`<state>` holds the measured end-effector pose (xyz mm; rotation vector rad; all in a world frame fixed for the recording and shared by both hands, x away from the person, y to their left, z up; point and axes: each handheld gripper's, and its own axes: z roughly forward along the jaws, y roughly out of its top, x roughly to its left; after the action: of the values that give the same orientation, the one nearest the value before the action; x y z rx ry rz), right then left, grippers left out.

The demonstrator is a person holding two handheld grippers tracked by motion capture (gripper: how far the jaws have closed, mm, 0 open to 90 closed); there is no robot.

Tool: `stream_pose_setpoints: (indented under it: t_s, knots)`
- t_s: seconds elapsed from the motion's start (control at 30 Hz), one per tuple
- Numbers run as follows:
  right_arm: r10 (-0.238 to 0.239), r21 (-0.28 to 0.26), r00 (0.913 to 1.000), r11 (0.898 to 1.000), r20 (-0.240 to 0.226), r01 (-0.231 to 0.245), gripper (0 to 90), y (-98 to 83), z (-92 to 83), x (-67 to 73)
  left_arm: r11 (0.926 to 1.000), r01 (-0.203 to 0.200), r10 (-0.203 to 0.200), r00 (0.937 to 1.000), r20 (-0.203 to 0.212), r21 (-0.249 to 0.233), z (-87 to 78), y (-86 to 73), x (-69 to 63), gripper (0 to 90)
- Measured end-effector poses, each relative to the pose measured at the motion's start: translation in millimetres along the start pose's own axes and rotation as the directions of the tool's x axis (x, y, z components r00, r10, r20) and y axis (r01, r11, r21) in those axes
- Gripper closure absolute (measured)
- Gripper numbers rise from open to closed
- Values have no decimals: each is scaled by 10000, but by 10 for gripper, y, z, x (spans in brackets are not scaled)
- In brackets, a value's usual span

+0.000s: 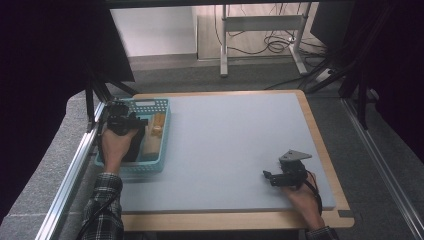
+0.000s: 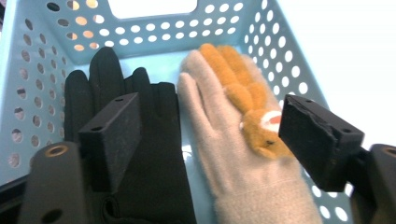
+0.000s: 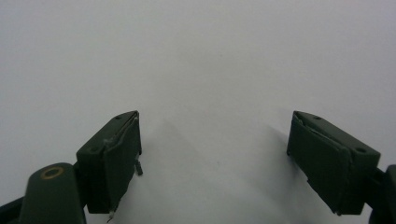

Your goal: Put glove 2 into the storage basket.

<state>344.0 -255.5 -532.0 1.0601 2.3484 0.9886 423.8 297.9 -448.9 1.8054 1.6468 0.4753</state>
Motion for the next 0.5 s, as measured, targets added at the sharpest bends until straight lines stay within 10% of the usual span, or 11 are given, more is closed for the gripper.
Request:
stream_pose_setpoints:
  t_s: [0.5]
  knots:
    - [-3,7,10000,10000,5,3,170,0,-1,1,9971,-619,661,9926,1023,-432,-142,-38,-178,69]
